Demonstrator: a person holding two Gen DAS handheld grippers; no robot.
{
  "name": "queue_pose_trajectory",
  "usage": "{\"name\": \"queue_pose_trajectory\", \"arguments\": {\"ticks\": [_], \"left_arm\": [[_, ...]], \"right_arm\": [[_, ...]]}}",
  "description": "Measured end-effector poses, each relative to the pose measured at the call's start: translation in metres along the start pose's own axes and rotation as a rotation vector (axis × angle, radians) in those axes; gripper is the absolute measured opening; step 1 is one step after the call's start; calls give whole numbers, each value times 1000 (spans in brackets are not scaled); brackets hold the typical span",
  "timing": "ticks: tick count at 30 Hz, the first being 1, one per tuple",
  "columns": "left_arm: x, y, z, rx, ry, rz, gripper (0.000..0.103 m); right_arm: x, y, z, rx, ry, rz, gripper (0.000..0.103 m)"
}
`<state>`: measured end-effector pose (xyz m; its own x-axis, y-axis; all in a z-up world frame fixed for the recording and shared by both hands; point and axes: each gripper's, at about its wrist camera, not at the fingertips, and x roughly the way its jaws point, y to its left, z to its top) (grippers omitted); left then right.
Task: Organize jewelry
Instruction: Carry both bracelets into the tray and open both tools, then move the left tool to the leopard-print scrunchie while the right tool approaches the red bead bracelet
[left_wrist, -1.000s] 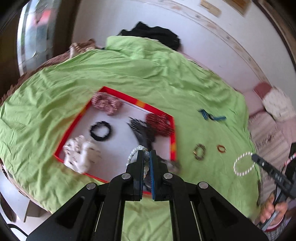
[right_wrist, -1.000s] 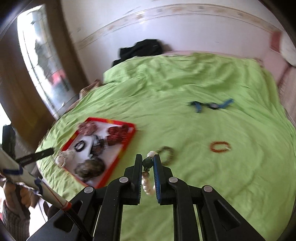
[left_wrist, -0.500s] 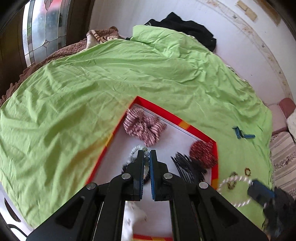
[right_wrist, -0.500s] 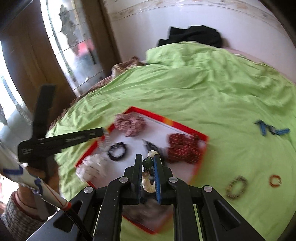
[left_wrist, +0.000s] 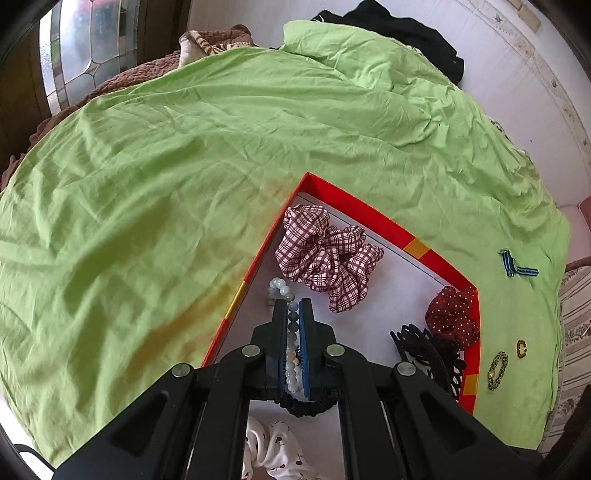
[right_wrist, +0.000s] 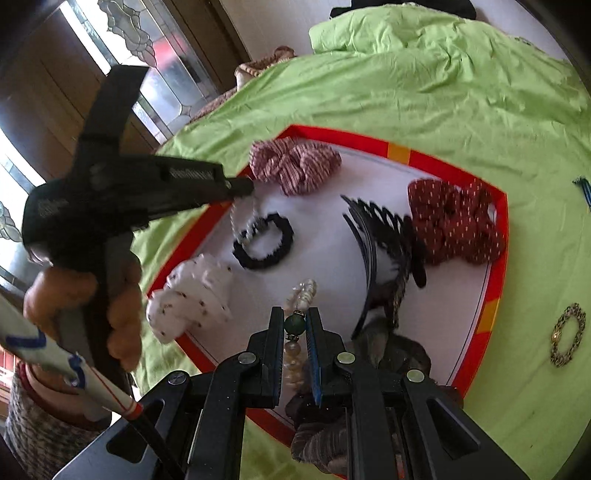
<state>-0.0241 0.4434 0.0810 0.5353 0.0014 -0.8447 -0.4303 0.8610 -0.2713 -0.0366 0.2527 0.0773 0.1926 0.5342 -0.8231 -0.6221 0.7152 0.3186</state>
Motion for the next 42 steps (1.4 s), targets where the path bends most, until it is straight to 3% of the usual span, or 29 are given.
{"name": "queue_pose_trajectory", "arguments": {"ticks": [2,5,7,9,14,17,21,28,33,42], "left_arm": [[-3,1,0,-5,-9,-1,8],[-16,4,-2,-21,-34,-9,27],[-26,5,-4,-27,-59,-14,45],[-37,5,-6,-31,-75,-12,49],[-67,-2,-20,-23,-102,-9,49],[-93,-17,-35,15,-144,-11,49],[-125,-46,-65,62,-189,-15,58],[-153,-118,-117,192,-213,-69,62],[-149,-173,-142,277,-164,-128,62],[-117,-241,-170,367,-67,-116,62]], "right_arm": [[3,-1,-2,3,13,-1,14],[7,-1,-5,7,26,-5,15],[4,1,-8,5,18,-3,28],[-7,4,-13,-12,-10,-16,41],[-50,15,-27,-85,-99,-41,46],[-82,14,-49,-138,-168,-98,56],[-110,-7,-83,-144,-203,-176,58],[-145,-106,-151,76,-161,-282,58],[-174,-162,-191,211,-177,-346,58],[-212,-232,-231,388,-249,-355,58]]}}
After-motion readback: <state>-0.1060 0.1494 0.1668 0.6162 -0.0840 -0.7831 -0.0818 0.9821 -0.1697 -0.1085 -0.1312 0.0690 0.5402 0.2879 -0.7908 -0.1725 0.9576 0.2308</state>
